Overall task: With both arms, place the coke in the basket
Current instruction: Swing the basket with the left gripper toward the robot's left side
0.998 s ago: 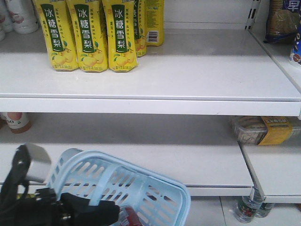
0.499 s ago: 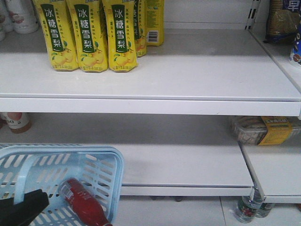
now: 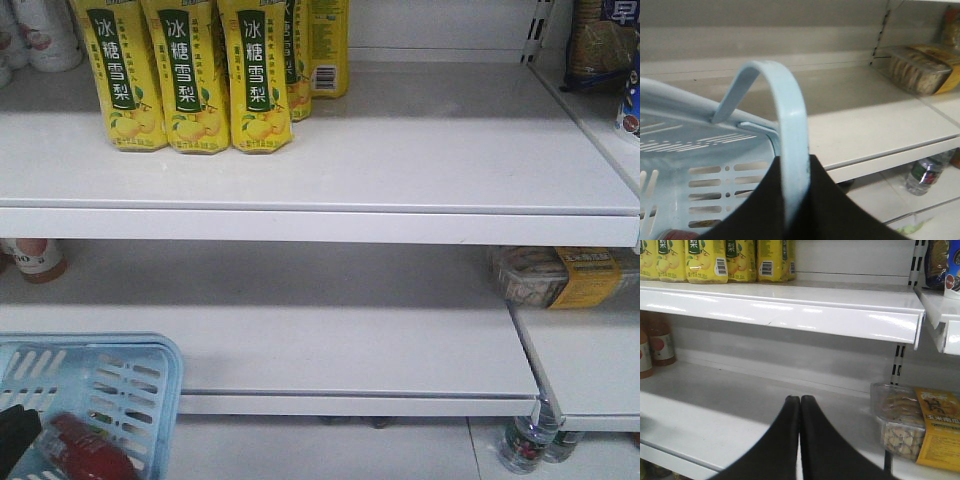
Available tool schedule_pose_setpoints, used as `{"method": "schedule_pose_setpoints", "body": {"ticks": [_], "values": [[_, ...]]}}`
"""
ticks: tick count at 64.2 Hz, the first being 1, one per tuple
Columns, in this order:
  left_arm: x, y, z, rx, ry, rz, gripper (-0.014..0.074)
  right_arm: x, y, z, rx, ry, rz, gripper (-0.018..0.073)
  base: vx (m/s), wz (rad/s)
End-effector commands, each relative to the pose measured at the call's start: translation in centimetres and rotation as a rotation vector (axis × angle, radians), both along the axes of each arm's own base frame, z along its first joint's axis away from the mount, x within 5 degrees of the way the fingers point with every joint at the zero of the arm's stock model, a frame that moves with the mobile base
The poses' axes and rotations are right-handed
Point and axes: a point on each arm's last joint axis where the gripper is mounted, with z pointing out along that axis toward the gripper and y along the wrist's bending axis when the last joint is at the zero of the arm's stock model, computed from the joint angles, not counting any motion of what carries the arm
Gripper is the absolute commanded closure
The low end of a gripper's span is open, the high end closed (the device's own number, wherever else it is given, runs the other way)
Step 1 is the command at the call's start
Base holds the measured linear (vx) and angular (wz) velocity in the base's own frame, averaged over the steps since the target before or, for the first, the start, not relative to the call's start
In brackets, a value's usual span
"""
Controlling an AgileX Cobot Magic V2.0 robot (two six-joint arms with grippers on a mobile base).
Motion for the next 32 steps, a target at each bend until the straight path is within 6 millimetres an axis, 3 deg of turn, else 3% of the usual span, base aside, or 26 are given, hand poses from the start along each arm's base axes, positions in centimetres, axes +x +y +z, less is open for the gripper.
{"method": "schedule_pose_setpoints", "body": {"ticks": [1,32], "values": [[0.6,1.0,1.3,0.041,-0.093,0.108,0.0602,-0.1,0.1,1.5,0.017,-0.085,0.015,0.0569,0.00,0.00],[-0.3,2.6,0.6,0.128,-0.182,0.285,0.0602,-0.1,0.1,1.5,0.017,-0.085,0.015,0.0569,0.00,0.00]]}}
